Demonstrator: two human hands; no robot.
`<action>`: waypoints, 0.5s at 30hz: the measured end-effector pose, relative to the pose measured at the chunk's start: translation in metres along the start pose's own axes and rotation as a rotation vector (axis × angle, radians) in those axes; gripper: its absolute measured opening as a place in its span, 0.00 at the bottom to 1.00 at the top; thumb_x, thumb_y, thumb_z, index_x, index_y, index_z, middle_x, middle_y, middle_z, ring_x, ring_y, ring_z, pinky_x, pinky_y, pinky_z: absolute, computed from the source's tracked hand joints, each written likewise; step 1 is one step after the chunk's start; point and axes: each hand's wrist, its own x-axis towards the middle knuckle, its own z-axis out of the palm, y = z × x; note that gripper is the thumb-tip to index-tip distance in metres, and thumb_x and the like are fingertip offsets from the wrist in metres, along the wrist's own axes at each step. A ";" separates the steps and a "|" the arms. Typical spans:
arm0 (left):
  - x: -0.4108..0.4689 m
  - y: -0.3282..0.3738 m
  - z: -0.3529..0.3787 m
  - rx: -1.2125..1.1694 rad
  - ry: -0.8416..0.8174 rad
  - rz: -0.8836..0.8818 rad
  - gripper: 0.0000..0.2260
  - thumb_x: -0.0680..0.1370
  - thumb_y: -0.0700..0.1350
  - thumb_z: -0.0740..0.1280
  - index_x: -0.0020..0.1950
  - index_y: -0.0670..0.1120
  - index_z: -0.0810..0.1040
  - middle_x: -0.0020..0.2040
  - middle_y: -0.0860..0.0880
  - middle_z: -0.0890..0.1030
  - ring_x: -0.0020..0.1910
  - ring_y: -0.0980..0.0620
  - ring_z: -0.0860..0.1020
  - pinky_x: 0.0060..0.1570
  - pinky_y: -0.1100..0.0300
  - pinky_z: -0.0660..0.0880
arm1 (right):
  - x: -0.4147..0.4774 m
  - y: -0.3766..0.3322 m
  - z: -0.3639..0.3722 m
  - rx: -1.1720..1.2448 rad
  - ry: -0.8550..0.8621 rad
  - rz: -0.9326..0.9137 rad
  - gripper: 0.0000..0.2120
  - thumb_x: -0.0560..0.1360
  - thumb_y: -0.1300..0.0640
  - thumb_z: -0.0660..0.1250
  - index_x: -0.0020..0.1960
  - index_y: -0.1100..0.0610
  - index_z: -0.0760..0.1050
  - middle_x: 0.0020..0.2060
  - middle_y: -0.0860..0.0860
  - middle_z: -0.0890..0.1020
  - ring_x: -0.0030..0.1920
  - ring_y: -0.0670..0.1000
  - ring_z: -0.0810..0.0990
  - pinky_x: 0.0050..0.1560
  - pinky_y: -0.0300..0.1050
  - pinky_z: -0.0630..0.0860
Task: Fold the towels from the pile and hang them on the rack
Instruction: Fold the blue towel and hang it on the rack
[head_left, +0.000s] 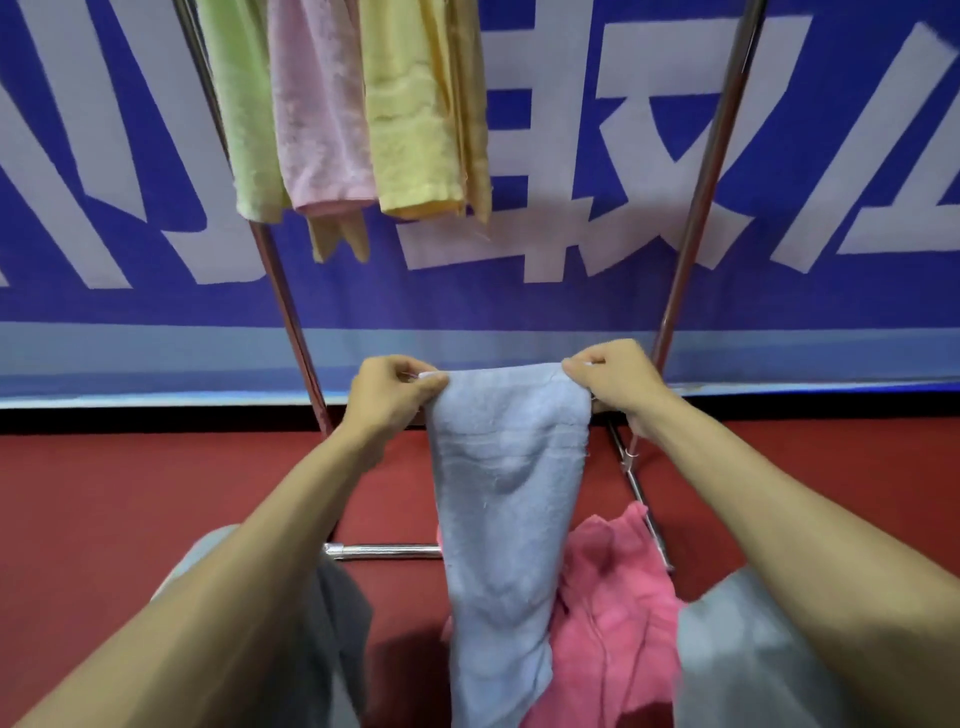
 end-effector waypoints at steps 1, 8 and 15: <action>0.002 -0.002 0.004 -0.004 -0.015 -0.011 0.04 0.69 0.45 0.74 0.36 0.46 0.82 0.35 0.45 0.82 0.36 0.51 0.78 0.47 0.46 0.79 | 0.005 0.006 0.003 0.072 -0.028 0.034 0.11 0.75 0.59 0.68 0.38 0.67 0.81 0.30 0.52 0.76 0.35 0.50 0.75 0.35 0.43 0.76; 0.031 -0.009 0.026 -0.006 -0.070 -0.050 0.04 0.69 0.44 0.74 0.35 0.46 0.82 0.34 0.46 0.82 0.36 0.50 0.78 0.46 0.49 0.79 | 0.029 0.017 0.014 0.177 -0.172 0.109 0.08 0.77 0.60 0.66 0.41 0.62 0.79 0.37 0.57 0.79 0.36 0.49 0.78 0.37 0.43 0.81; 0.031 0.004 0.040 -0.475 0.036 -0.261 0.03 0.75 0.38 0.69 0.42 0.41 0.79 0.33 0.46 0.80 0.30 0.53 0.76 0.31 0.64 0.78 | 0.035 0.006 0.015 0.368 -0.070 0.093 0.06 0.76 0.61 0.67 0.46 0.65 0.79 0.36 0.57 0.79 0.33 0.50 0.79 0.32 0.41 0.81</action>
